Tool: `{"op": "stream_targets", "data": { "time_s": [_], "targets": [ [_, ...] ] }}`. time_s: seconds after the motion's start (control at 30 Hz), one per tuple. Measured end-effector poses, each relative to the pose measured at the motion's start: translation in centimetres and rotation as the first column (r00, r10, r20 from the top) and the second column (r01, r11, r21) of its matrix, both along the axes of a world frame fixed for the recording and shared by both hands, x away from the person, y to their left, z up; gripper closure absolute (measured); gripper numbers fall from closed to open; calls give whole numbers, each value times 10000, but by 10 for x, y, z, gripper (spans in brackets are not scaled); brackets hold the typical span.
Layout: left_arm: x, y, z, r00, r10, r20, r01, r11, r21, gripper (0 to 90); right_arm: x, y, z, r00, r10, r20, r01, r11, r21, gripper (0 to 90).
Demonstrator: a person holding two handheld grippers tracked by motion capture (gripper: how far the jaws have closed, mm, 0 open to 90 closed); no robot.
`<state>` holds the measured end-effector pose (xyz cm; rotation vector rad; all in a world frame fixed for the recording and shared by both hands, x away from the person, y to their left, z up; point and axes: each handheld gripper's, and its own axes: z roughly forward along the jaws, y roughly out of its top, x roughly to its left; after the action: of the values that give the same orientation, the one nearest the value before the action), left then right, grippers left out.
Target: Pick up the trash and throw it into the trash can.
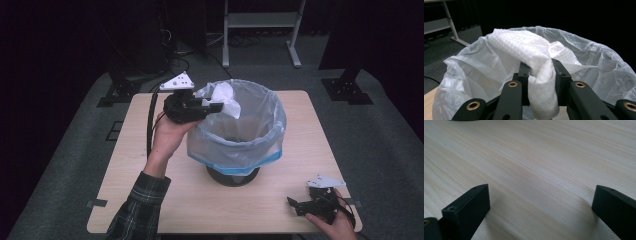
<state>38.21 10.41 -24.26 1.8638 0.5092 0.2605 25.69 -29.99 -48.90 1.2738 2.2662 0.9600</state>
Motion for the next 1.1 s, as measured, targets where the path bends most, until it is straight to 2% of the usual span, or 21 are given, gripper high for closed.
{"op": "stream_targets", "data": {
  "time_s": [0.1, 0.3, 0.47, 0.63, 0.93, 1.1],
  "targets": [
    [0, -3, 1, 10000, 12, 51, -13, 9999, 159, 708, 0, 0, 0, 10000, -2, -4, 2, 10000, 1, 2],
    [-1, -4, 1, 9998, 101, 150, -103, 9998, 178, 622, 0, 0, 0, 10000, -2, -1, 2, 10000, 0, 2],
    [-1, -3, 2, 9995, 242, 205, -245, 9996, 156, 519, 0, 0, 0, 10000, -2, -3, 2, 10000, 1, 2],
    [-1, -3, 3, 9986, 435, 300, -443, 9987, 239, 377, 0, 0, 0, 10000, -2, -4, 2, 10000, 1, 1],
    [-7, 3, 6, 9979, 486, 421, -493, 9987, 161, 243, 0, 0, 0, 10000, -4, -3, 4, 10000, 2, 2],
    [-15, 14, 9, 9968, 589, 537, -595, 9982, 102, 188, 0, 0, 0, 10000, -4, -3, 4, 10000, 2, 2]
  ]
}}
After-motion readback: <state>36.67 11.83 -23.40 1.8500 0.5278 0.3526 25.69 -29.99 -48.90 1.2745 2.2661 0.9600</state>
